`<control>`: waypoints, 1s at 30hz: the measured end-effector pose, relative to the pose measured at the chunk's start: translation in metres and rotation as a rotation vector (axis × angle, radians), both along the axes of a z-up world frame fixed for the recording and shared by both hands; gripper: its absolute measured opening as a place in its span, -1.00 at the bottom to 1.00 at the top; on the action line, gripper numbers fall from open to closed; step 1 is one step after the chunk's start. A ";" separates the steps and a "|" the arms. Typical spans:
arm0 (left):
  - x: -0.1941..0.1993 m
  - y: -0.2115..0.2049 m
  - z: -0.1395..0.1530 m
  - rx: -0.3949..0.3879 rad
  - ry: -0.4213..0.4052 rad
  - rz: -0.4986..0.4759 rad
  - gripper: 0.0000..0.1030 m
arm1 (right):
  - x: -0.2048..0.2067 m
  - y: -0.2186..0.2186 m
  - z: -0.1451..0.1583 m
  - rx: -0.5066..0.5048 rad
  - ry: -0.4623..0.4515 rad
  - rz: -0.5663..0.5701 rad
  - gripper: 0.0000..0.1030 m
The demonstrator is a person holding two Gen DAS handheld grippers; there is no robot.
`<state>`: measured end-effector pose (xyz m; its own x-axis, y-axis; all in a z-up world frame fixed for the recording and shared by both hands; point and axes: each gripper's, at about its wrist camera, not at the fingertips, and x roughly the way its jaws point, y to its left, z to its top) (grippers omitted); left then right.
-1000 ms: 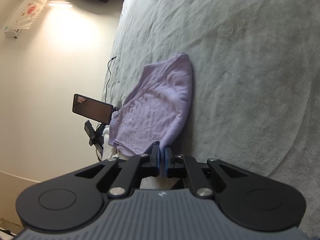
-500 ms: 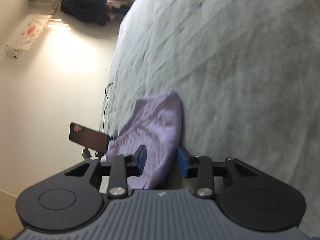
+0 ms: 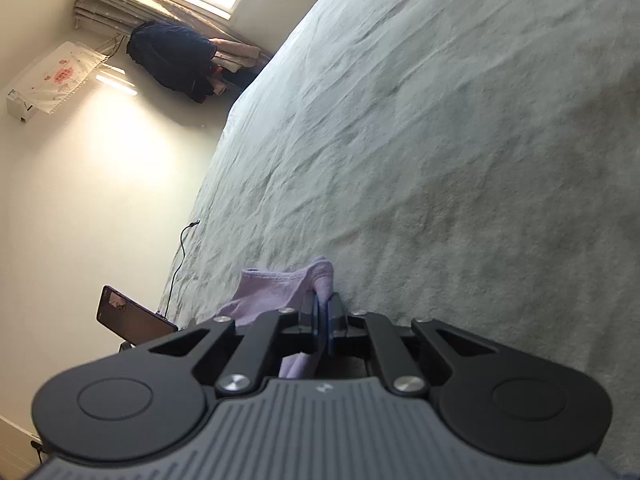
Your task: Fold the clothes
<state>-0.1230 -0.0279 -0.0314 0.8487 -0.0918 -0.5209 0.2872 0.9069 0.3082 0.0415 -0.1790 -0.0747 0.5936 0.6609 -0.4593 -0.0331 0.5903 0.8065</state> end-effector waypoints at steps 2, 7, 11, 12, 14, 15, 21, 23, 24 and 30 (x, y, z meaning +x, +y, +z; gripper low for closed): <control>-0.001 -0.011 0.004 -0.010 0.002 -0.005 -0.94 | -0.002 -0.006 0.002 -0.013 0.013 -0.024 -0.91; -0.006 -0.042 0.011 -0.047 0.017 -0.030 -0.94 | -0.008 -0.032 0.012 -0.025 0.037 -0.098 -0.91; -0.012 -0.069 0.012 -0.101 0.035 -0.063 -0.94 | -0.016 -0.056 0.021 -0.043 0.055 -0.153 -0.91; -0.012 -0.074 0.013 -0.117 0.040 -0.070 -0.94 | -0.018 -0.062 0.022 -0.047 0.059 -0.166 -0.91; -0.013 -0.083 0.015 -0.153 0.054 -0.082 -0.94 | -0.024 -0.074 0.024 -0.051 0.068 -0.192 -0.91; -0.014 -0.087 0.015 -0.171 0.063 -0.089 -0.94 | -0.028 -0.080 0.024 -0.049 0.075 -0.204 -0.91; -0.015 -0.083 0.016 -0.305 0.083 -0.057 -0.94 | -0.047 -0.113 0.022 -0.050 0.099 -0.260 -0.91; -0.016 -0.081 0.016 -0.349 0.089 -0.046 -0.94 | -0.050 -0.118 0.021 -0.047 0.103 -0.271 -0.91; -0.016 -0.080 0.016 -0.372 0.092 -0.040 -0.94 | -0.051 -0.117 0.021 -0.050 0.104 -0.274 -0.91; -0.017 -0.075 0.016 -0.505 0.112 -0.007 -0.93 | -0.046 -0.095 0.032 -0.083 0.067 -0.260 -0.91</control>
